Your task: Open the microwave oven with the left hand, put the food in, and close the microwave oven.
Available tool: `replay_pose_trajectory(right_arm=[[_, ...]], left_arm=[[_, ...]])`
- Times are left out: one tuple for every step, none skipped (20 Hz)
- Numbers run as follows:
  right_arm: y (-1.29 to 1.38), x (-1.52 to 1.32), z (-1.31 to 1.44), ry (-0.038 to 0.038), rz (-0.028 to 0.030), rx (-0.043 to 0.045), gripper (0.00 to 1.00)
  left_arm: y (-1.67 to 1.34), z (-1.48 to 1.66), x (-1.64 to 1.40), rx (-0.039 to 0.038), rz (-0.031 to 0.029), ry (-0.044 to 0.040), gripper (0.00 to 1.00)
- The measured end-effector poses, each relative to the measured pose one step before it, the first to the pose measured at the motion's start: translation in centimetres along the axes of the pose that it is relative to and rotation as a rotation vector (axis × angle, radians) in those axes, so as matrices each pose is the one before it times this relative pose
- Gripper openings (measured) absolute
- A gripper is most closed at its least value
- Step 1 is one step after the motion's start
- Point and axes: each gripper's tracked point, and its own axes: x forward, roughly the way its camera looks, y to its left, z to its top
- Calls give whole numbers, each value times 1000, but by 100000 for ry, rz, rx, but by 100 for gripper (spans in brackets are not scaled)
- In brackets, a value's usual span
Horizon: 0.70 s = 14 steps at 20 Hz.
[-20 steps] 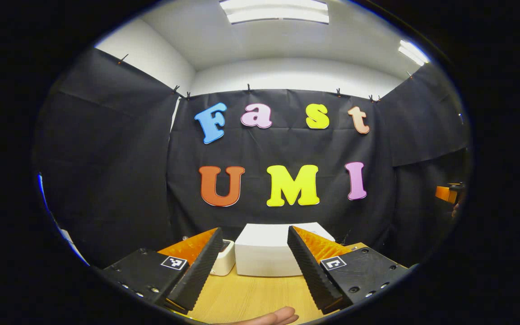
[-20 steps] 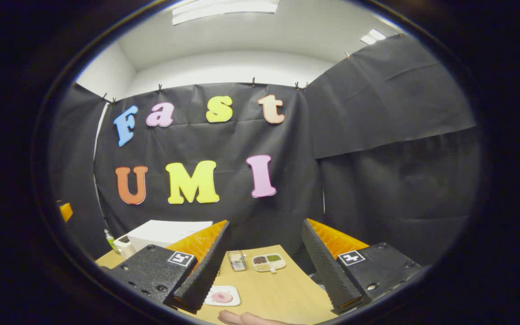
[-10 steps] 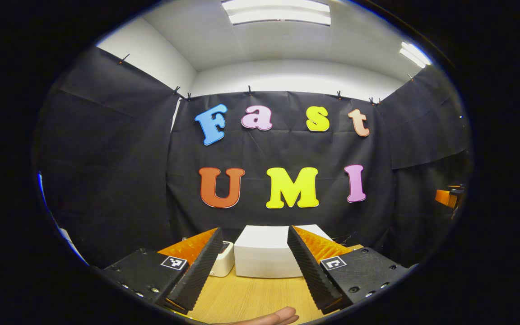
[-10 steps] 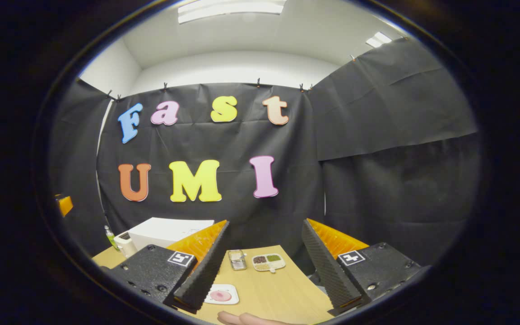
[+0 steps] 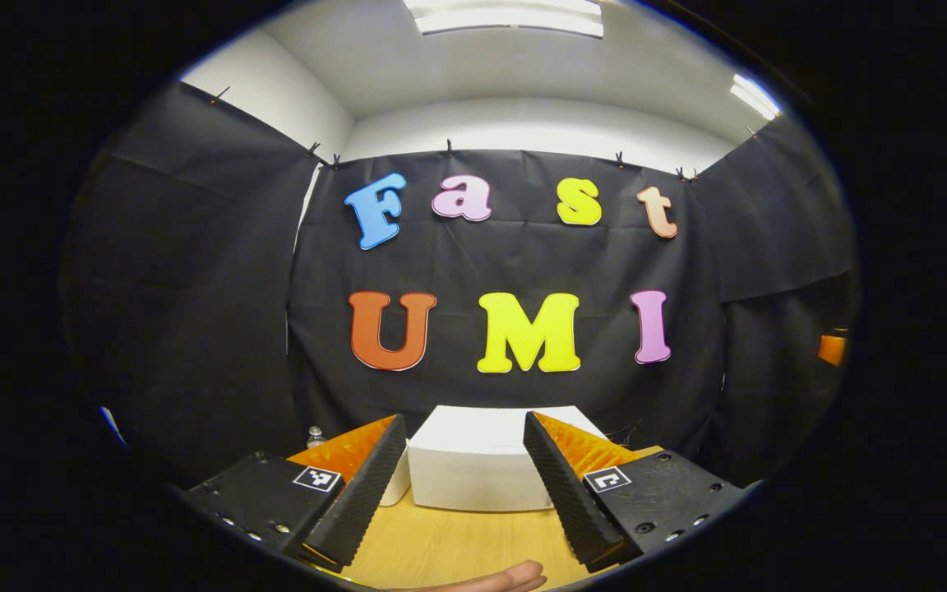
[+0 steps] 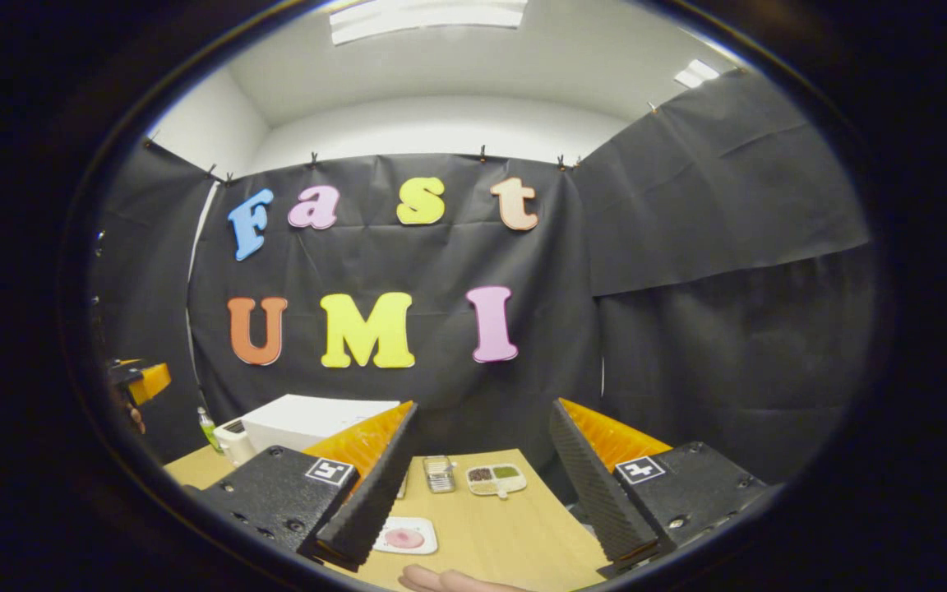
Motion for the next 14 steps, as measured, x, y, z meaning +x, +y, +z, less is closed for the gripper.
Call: replay_pose_trajectory(right_arm=[[-284, 149, 33, -701, -670, -621, 92], [-119, 24, 54, -628, -378, -669, 92], [40, 15, -11, -364, 10, -629, 92], [4, 83, -30, -424, 199, -61, 100], [-81, -67, -99, -250, 431, 156, 100], [-51, 0, -28, -197, 595, 260, 100], [-165, 94, -36, -452, 366, 38, 100], [-153, -65, 12, -834, 365, -220, 92], [-197, -98, -63, -902, 408, -339, 92], [-209, -66, -140, -368, 112, -327, 92], [-91, 27, -402, 456, 376, 109, 100], [-5, -85, -389, 919, 686, 79, 100], [-17, -47, -382, 568, 596, -8, 100], [26, -8, -157, 500, 1180, -42, 92]], left_arm=[[-755, -843, 1073, -1292, -483, 736, 92], [-846, -864, 1120, -1788, -975, 562, 92], [-940, -902, 1299, -2049, -1093, 674, 92], [-744, -804, 1258, -2086, -769, 328, 92], [-651, -989, 1090, -1429, -875, 301, 92], [-648, -848, 1111, -475, -697, -26, 92], [-140, -923, 1120, 205, 865, -523, 92], [-197, -793, 950, 714, 1048, -597, 92], [-360, -1070, 1061, 961, 735, 318, 92], [-475, -1217, 943, 844, 228, 1061, 92], [-644, -1410, 885, 296, -316, 1831, 92], [-787, -1393, 759, -451, -872, 1562, 92], [-822, -1273, 766, -321, -1168, 1374, 92], [-734, -1240, 853, -201, -1243, 727, 92]])
